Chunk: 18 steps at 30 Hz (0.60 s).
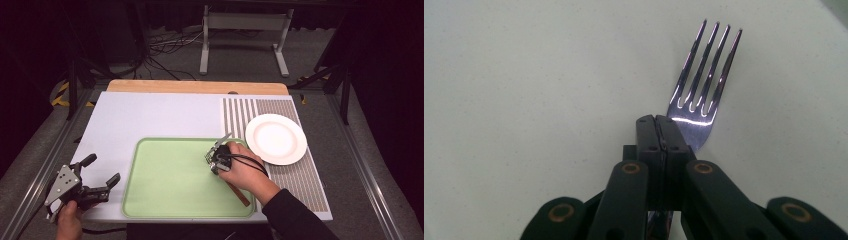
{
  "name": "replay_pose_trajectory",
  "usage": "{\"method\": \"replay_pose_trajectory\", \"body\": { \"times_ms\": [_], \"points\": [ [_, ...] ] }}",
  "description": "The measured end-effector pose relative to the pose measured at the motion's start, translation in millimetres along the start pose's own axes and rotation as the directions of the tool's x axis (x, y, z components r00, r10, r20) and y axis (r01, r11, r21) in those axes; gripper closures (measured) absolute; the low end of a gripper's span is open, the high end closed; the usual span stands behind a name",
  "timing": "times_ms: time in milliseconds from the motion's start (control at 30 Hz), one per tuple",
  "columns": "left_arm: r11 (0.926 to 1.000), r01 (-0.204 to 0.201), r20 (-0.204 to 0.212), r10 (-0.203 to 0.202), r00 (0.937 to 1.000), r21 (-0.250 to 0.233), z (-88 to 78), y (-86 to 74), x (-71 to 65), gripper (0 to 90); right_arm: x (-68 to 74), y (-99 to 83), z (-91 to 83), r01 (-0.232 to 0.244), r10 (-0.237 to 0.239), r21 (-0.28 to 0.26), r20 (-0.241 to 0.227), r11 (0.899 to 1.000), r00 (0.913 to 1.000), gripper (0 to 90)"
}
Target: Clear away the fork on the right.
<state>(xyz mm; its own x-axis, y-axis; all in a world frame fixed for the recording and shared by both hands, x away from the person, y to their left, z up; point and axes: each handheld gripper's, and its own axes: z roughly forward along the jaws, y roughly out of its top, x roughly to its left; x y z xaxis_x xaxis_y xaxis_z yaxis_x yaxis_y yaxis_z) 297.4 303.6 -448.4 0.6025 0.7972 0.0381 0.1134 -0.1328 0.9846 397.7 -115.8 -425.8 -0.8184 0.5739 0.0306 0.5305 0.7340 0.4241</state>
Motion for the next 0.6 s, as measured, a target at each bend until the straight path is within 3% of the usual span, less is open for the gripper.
{"method": "replay_pose_trajectory", "body": {
  "times_ms": [200,600],
  "points": [
    [1.0000,0.000,-0.001,0.000,1.0000,-0.001,-0.3,0.0,-0.2,0.7,-1.7,-0.2,0.3,0.002,-0.002,0.006,0.019,1.000,0.9998,90.0],
    [1.0000,0.001,-0.001,-0.001,1.0000,-0.002,-0.1,-0.1,-0.2,0.7,-16.8,-6.3,-2.7,-0.054,0.054,0.000,0.055,0.999,0.9970,90.0]
  ]
}}
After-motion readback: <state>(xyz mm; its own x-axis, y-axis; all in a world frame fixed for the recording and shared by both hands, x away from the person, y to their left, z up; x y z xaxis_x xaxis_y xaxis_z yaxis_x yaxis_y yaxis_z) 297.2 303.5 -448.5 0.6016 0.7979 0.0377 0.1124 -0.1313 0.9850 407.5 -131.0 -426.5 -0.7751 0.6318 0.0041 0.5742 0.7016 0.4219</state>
